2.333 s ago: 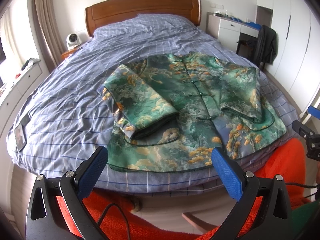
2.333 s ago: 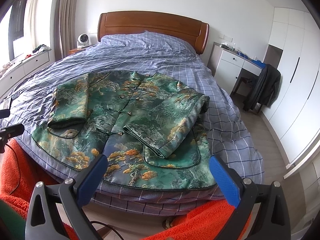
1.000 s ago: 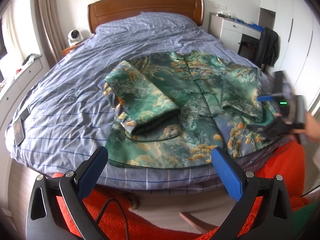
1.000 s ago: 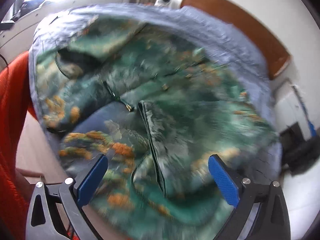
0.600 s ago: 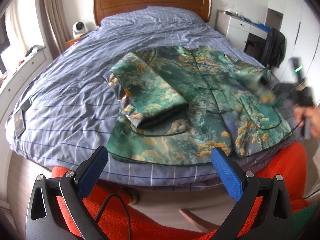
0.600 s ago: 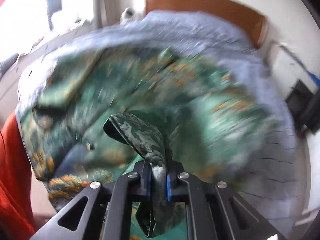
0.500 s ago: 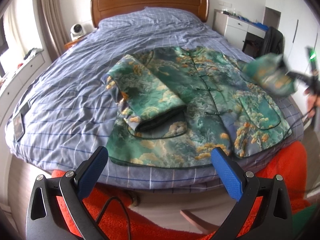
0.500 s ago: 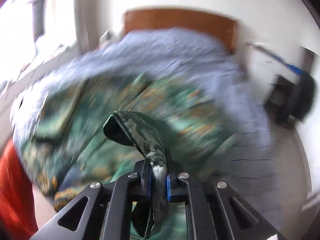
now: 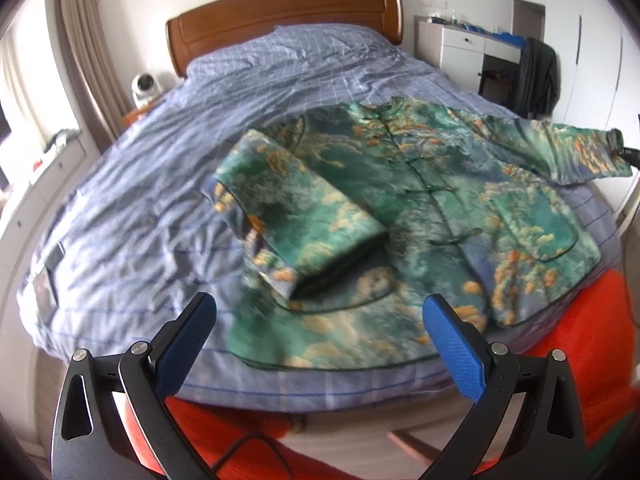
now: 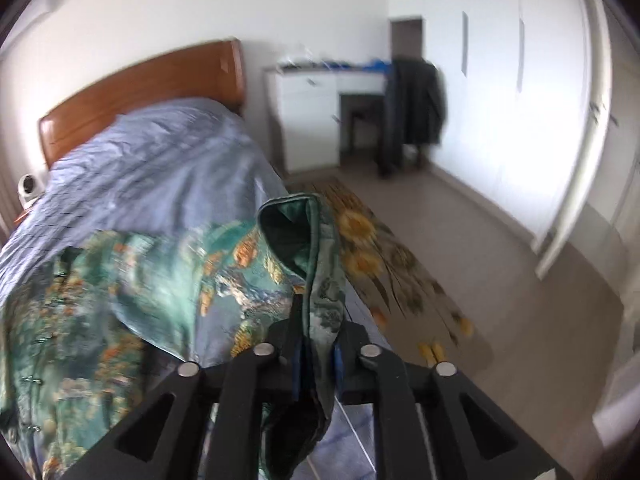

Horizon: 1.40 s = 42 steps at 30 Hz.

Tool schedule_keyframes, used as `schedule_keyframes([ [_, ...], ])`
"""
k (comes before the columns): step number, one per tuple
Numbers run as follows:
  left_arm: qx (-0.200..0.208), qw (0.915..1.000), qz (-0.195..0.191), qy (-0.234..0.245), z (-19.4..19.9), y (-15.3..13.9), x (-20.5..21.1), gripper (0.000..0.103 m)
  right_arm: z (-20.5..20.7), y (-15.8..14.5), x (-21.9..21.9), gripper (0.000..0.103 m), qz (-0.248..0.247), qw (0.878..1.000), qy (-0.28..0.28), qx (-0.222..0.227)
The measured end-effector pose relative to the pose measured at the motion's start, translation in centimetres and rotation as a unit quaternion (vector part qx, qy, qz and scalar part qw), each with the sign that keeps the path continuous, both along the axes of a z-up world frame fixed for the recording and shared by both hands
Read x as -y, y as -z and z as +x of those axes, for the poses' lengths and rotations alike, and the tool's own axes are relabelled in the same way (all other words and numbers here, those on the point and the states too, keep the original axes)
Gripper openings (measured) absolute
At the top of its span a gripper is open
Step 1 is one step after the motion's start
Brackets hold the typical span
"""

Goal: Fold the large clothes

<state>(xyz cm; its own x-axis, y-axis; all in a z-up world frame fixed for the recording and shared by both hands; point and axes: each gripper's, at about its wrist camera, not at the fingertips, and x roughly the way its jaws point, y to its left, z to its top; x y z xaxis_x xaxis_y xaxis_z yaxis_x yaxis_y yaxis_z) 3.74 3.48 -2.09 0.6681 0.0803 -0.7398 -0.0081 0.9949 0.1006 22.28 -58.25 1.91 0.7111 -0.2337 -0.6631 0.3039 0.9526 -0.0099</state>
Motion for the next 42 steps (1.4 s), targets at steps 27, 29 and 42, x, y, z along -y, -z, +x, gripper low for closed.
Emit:
schedule_keyframes([
  [27,-0.032,0.9828,0.111,0.144,6.6,5.2,1.0,0.103,-11.1,3.2,-23.8,0.065,0.027,0.967,-0.25,-0.048],
  [29,-0.043,0.9843,0.094,0.143,7.8,5.4,-0.3,0.103,-11.0,3.4,-25.1,0.065,0.024,0.963,-0.262,-0.054],
  [42,-0.139,0.9615,0.082,0.223,15.9,12.1,0.6,0.1,-12.5,4.0,-26.5,0.065,0.065,0.958,-0.274,-0.061],
])
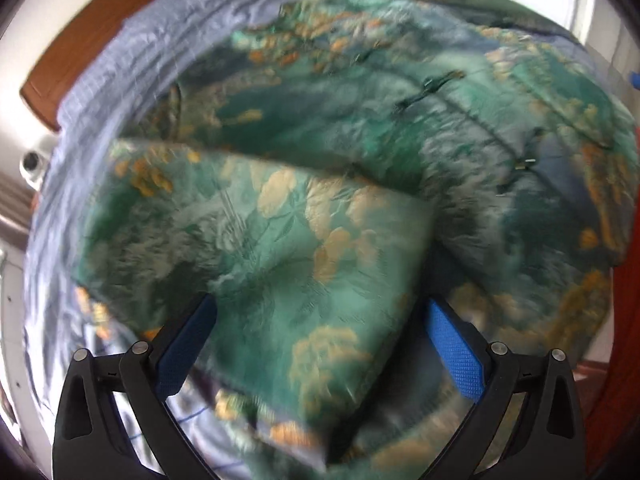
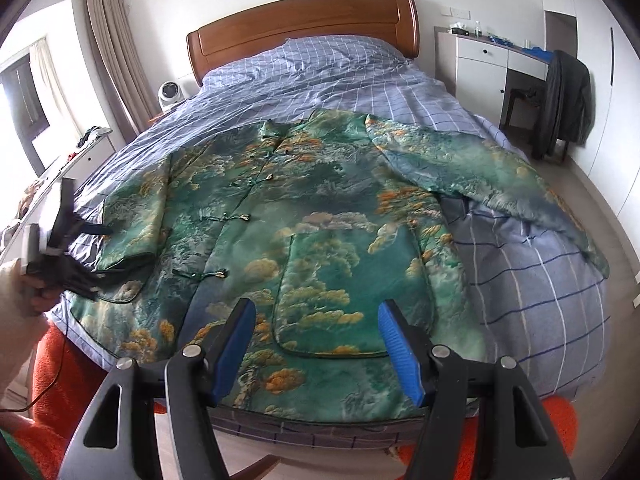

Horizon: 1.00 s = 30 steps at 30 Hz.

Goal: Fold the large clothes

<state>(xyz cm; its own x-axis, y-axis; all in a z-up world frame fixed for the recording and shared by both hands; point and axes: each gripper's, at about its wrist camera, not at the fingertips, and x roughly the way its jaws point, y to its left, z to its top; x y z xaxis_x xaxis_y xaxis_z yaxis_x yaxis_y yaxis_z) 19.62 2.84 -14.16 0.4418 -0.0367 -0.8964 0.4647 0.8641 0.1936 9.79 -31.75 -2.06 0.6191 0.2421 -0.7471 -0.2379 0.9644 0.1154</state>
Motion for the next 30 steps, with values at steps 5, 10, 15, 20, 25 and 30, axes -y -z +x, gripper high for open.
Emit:
schedule_keyframes([
  [5,-0.024,0.9977,-0.061,-0.016,0.1,0.1,-2.2,0.028,-0.7,0.0,-1.4,0.065,-0.013,1.0,-0.02,0.006],
  [10,0.014,0.9925,-0.106,-0.058,-1.6,-3.9,-5.6,0.01,-0.6,0.1,-2.9,0.065,-0.012,0.999,-0.039,0.004],
  [15,0.073,0.9723,-0.16,-0.154,-3.4,-8.8,-13.2,0.01,-0.9,-0.6,-4.5,0.065,-0.014,0.998,-0.064,0.02],
  [20,0.124,0.9273,-0.173,-0.308,-6.0,-11.2,-24.5,0.01,-1.1,-0.6,-5.2,0.065,-0.016,0.997,-0.075,0.022],
  [25,0.149,0.8544,-0.164,-0.47,-9.7,-10.8,-35.3,0.027,-1.1,-0.8,-5.3,0.065,-0.01,0.997,-0.076,0.025],
  [30,0.142,0.8258,-0.15,-0.525,-13.0,-9.6,-38.4,0.051,-1.2,-0.9,-4.9,0.065,-0.008,0.997,-0.07,0.029],
])
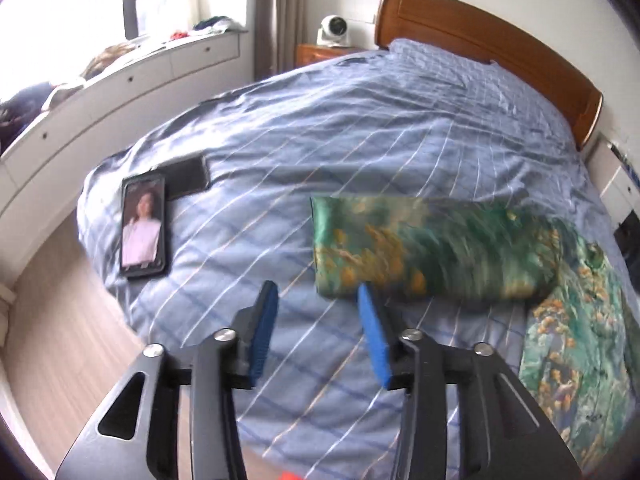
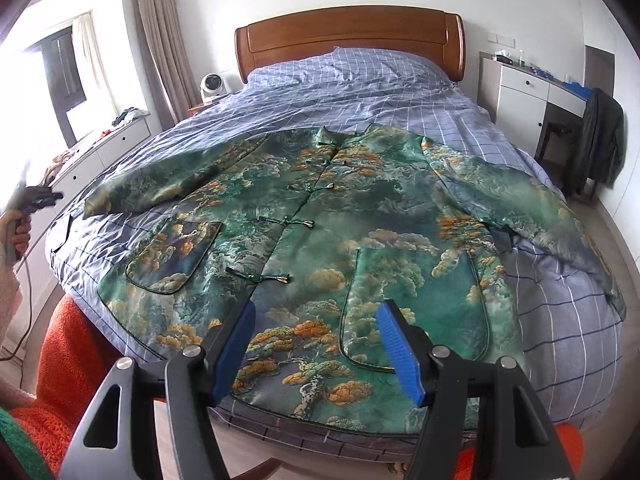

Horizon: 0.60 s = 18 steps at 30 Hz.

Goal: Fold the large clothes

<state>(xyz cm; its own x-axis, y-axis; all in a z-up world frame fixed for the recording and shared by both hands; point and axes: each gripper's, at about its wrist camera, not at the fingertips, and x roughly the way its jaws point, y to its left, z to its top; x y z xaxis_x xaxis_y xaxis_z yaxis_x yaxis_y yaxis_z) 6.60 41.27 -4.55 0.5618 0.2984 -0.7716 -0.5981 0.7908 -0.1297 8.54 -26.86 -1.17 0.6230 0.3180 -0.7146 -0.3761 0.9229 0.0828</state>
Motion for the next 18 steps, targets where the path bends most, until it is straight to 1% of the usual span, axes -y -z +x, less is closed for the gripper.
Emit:
schedule_keyframes([
  [1,0.0,1.0,0.0,0.005,-0.5,0.1,0.5,0.059,0.1,0.1,0.2,0.065,0.001,1.0,0.002,-0.001],
  [2,0.001,0.9999,0.0,0.017,-0.8,0.1,1.5,0.064,0.4,0.3,0.4,0.065,0.002,1.0,0.007,-0.005],
  [4,0.005,0.9988,-0.005,0.048,-0.8,-0.2,4.4,0.079,0.9,0.6,0.9,0.065,0.004,1.0,0.014,-0.013],
  [7,0.01,0.9905,-0.034,0.133,0.0,-0.2,9.9,0.089,1.9,0.6,2.6,0.065,0.006,0.999,0.033,-0.022],
  [8,0.009,0.9835,-0.045,0.175,0.6,0.4,12.5,0.09,2.2,0.6,3.4,0.065,0.007,0.999,0.041,-0.024],
  [9,0.005,0.9785,-0.051,0.2,1.1,0.7,14.4,0.092,2.8,0.6,4.8,0.065,0.005,0.998,0.055,-0.031],
  [11,-0.014,0.9637,-0.066,0.258,2.6,2.5,18.4,0.092,3.7,0.9,7.5,0.068,-0.001,0.995,0.084,-0.047],
  [13,-0.038,0.9535,-0.069,0.291,3.6,4.3,21.3,0.092,4.7,1.7,10.9,0.068,-0.01,0.991,0.114,-0.071],
  [14,-0.056,0.9487,-0.069,0.304,4.4,5.8,22.6,0.092,5.1,2.2,12.3,0.068,-0.018,0.988,0.124,-0.086],
  [15,-0.064,0.9456,-0.075,0.31,4.8,6.6,23.4,0.092,5.4,2.8,13.5,0.068,-0.024,0.986,0.126,-0.103],
  [17,-0.08,0.9341,-0.111,0.33,5.7,8.8,24.6,0.092,5.9,4.1,15.0,0.068,-0.023,0.984,0.122,-0.127],
  [18,-0.084,0.9298,-0.121,0.337,5.9,9.3,25.2,0.092,6.0,4.6,15.3,0.068,-0.018,0.984,0.116,-0.137],
])
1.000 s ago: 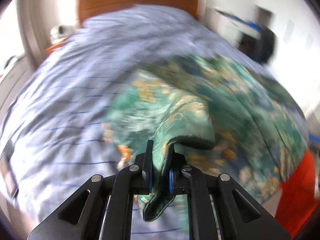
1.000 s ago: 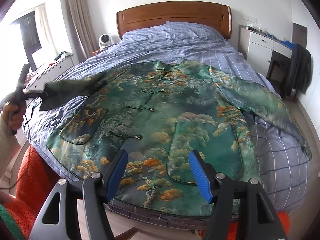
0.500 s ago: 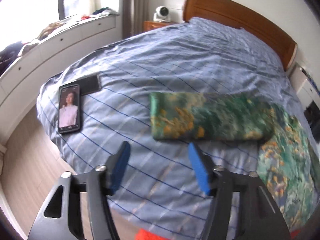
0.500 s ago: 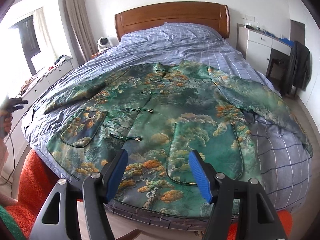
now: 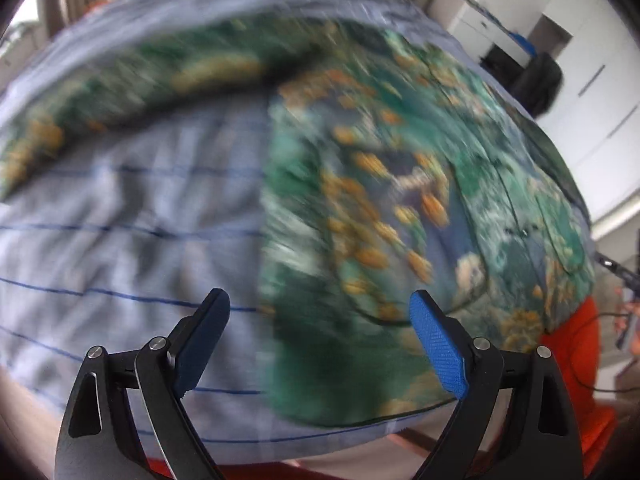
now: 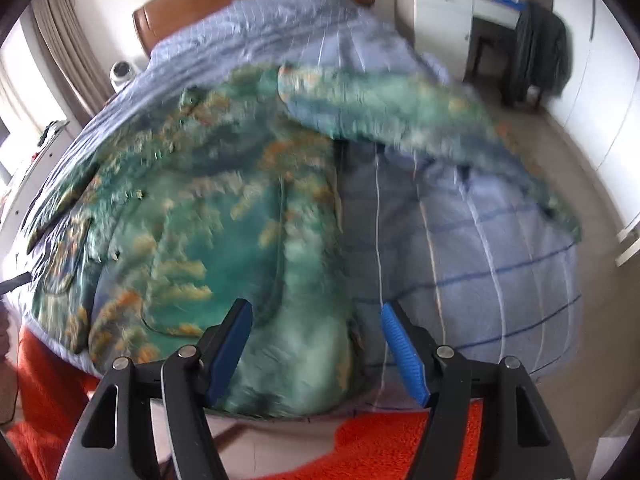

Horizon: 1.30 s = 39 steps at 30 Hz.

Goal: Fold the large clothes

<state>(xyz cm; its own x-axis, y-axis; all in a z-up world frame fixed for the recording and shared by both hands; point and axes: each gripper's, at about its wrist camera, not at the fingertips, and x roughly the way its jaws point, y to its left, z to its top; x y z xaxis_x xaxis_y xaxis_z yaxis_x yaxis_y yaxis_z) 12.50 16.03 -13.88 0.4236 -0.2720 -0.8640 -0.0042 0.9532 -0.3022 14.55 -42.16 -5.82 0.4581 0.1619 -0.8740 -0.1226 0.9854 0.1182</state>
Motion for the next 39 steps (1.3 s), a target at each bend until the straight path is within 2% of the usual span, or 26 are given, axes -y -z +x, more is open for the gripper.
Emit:
schedule_keyframes([
  [2,-0.009,0.9999,-0.001,0.011,-0.1,0.7,1.3,0.09,0.4,1.8,0.8,0.068,0.044,0.999,-0.007,-0.028],
  [3,-0.013,0.9998,0.007,0.012,-0.1,0.9,1.8,0.085,0.4,2.4,1.0,0.068,0.058,0.998,-0.009,-0.036],
  [5,-0.017,0.9995,0.022,0.016,-0.3,1.2,2.5,0.067,0.6,3.5,1.1,0.069,0.085,0.995,-0.008,-0.046],
  [6,-0.016,0.9993,0.031,0.014,-0.6,1.3,2.8,0.046,0.6,3.7,1.1,0.068,0.094,0.994,-0.008,-0.045],
  [7,-0.016,0.9992,0.035,0.01,-0.7,1.2,2.8,0.035,0.5,3.8,1.1,0.057,0.102,0.994,-0.006,-0.042],
  [8,-0.015,0.9994,0.031,0.008,-0.8,1.2,2.8,0.031,0.4,3.8,0.9,0.041,0.104,0.994,-0.008,-0.039],
  [9,-0.014,0.9996,0.025,0.006,-0.9,1.0,2.5,0.024,0.3,3.7,0.8,0.015,0.099,0.994,-0.008,-0.036],
  [17,0.003,0.9994,0.027,0.022,-3.2,-0.4,2.2,0.018,-1.5,1.5,-0.4,0.012,0.061,0.998,-0.013,-0.015],
  [20,0.002,0.9984,0.051,0.024,-3.7,-0.6,1.9,0.015,-2.4,1.0,-0.4,0.012,0.057,0.998,-0.013,-0.013],
  [21,0.001,0.998,0.058,0.025,-3.6,-0.5,1.9,0.015,-2.2,1.0,-0.3,0.012,0.055,0.998,-0.012,-0.012],
  [23,0.005,0.9971,0.074,0.021,-3.6,-0.3,1.7,0.024,-1.8,1.5,-0.4,0.015,0.048,0.999,-0.008,-0.009],
  [24,0.009,0.9967,0.079,0.016,-3.6,-0.5,1.7,0.032,-1.5,1.8,-0.5,0.018,0.048,0.999,-0.004,-0.009],
  [25,0.019,0.9961,0.086,0.009,-3.6,-0.9,1.6,0.044,-1.1,2.1,-0.6,0.026,0.045,0.999,0.002,-0.01],
  [26,0.029,0.9959,0.086,0.006,-3.8,-1.5,1.6,0.051,-0.8,2.3,-0.5,0.032,0.043,0.999,0.01,-0.009],
  [27,0.039,0.9956,0.085,0.002,-4.2,-2.0,1.5,0.066,-0.9,2.2,-0.4,0.045,0.042,0.999,0.015,-0.006],
  [28,0.054,0.9947,0.087,-0.005,-4.7,-3.0,1.3,0.078,-1.0,2.0,-0.3,0.05,0.041,0.999,0.02,-0.002],
  [31,0.108,0.9893,0.092,-0.032,-6.0,-6.3,1.0,0.093,-1.7,0.5,0.0,0.051,0.025,0.999,0.036,0.027],
  [33,0.146,0.9838,0.091,-0.051,-6.5,-8.5,1.1,0.101,-2.2,-0.9,0.0,0.054,0.008,0.998,0.045,0.053],
  [35,0.198,0.9733,0.089,-0.075,-7.0,-10.7,1.5,0.101,-2.5,-2.2,-0.4,0.06,-0.004,0.995,0.052,0.08],
  [38,0.262,0.9558,0.086,-0.102,-7.3,-12.7,2.6,0.102,-2.4,-3.9,-1.0,0.062,-0.009,0.992,0.058,0.11],
  [39,0.27,0.954,0.083,-0.1,-7.1,-13.1,2.9,0.102,-2.4,-4.5,-1.2,0.062,-0.009,0.991,0.058,0.12],
])
